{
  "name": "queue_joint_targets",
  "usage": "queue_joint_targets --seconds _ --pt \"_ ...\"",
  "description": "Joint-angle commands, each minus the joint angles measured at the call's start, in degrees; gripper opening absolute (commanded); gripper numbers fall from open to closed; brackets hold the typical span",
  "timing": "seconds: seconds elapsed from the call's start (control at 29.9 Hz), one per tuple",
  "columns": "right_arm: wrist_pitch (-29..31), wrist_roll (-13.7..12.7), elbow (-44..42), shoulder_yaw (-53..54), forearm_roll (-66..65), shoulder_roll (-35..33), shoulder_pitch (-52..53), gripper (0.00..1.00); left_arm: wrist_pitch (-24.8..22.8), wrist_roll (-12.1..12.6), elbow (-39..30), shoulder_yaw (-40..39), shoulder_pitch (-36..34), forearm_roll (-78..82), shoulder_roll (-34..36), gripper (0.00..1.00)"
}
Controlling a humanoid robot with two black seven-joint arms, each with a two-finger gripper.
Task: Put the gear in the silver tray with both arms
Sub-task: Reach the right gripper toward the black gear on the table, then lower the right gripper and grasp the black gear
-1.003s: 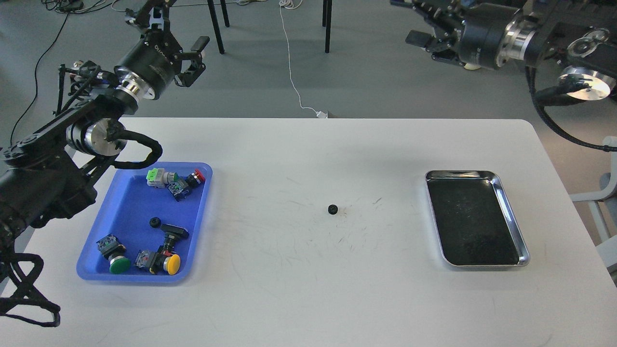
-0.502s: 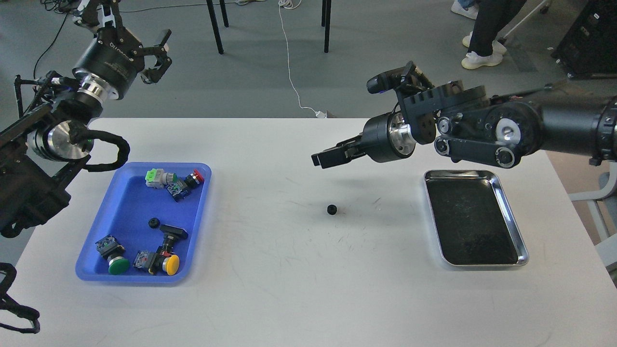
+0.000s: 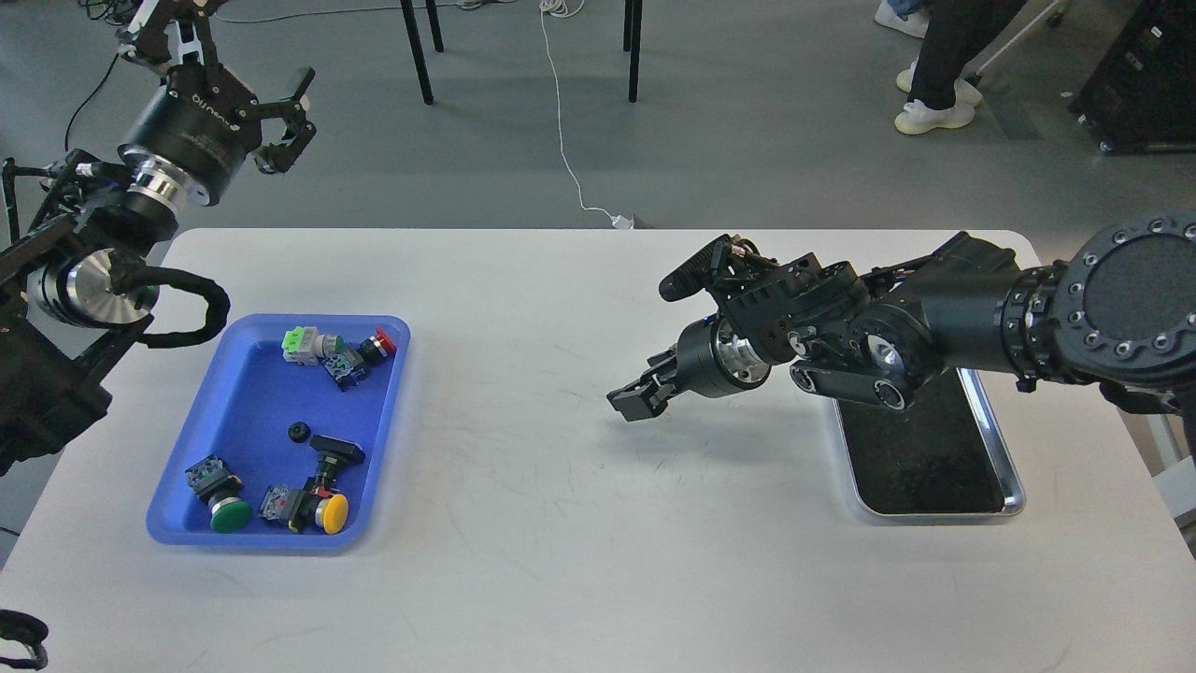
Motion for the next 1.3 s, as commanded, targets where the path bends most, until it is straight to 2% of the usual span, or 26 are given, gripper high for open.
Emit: queue_joint_targets --seconds 0.0,0.33,0.64,1.1,1.27 --pt "-0.1 0.0 -1.5 -0.2 -0.1 0.0 -0.6 0.74 -0.1 0.0 0.0 0.0 0.0 0.0 0.3 0.97" --pt "-0.8 0.0 -1.9 -0.1 0.0 0.0 -3.4 0.69 -0.1 -0.1 0.0 0.0 0.3 0.0 1.1 0.97" --pt "-9.8 -0.1 -3.3 -0.3 -0.2 0.0 -7.1 0.66 0.1 -0.1 0.0 0.0 0.4 0.0 1.2 0.97" --pt "-12.1 0.1 -4.1 -0.2 -0.5 0.0 -9.6 0.62 -0.1 -0.1 0.0 0.0 0.8 0.0 2.0 0.97" --pt "-12.5 0.2 -4.1 -0.3 -4.8 0.0 -10.1 0.61 -0.1 -0.1 0.0 0.0 0.8 0.0 2.2 0.97"
